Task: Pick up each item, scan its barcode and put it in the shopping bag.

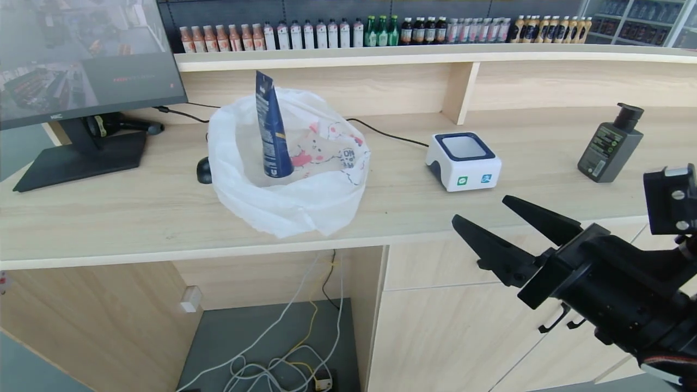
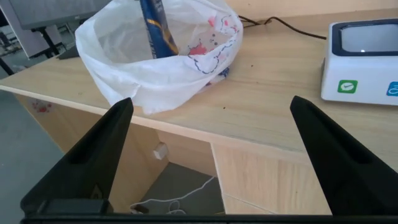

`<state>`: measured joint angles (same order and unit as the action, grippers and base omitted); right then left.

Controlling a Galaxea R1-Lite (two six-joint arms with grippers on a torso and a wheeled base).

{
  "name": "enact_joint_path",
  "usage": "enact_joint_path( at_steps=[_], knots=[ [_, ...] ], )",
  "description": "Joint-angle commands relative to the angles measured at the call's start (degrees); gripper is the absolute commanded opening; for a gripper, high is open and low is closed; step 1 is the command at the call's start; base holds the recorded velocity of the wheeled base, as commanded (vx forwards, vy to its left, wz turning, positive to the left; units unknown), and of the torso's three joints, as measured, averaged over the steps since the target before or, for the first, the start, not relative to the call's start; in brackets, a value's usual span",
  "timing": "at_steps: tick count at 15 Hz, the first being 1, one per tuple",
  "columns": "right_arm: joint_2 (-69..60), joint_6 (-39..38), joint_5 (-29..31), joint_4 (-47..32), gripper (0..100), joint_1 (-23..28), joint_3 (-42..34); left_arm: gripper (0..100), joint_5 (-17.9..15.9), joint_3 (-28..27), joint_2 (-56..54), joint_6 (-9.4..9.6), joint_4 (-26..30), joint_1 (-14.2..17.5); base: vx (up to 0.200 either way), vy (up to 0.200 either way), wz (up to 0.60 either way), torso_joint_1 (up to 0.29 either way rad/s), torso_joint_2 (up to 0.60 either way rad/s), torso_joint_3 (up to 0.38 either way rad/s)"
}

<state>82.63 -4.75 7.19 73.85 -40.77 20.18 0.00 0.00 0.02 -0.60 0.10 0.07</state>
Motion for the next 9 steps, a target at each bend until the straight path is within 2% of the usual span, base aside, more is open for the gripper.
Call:
enact_joint_path(
  at_steps=[1, 9],
  knots=[
    [1.4, 0.01, 0.01, 0.24, 100, -0.02, 0.92, 100, 0.0, 0.0, -0.02, -0.11, -0.01, 0.01, 0.0, -0.2, 0.0, 0.002, 0.0, -0.002],
    [1.48, 0.18, 0.01, 0.24, 100, -0.02, 0.39, 100, 0.0, 0.0, -0.02, -0.11, -0.01, 0.01, 0.0, -0.2, 0.0, 0.002, 0.0, 0.001]
  ],
)
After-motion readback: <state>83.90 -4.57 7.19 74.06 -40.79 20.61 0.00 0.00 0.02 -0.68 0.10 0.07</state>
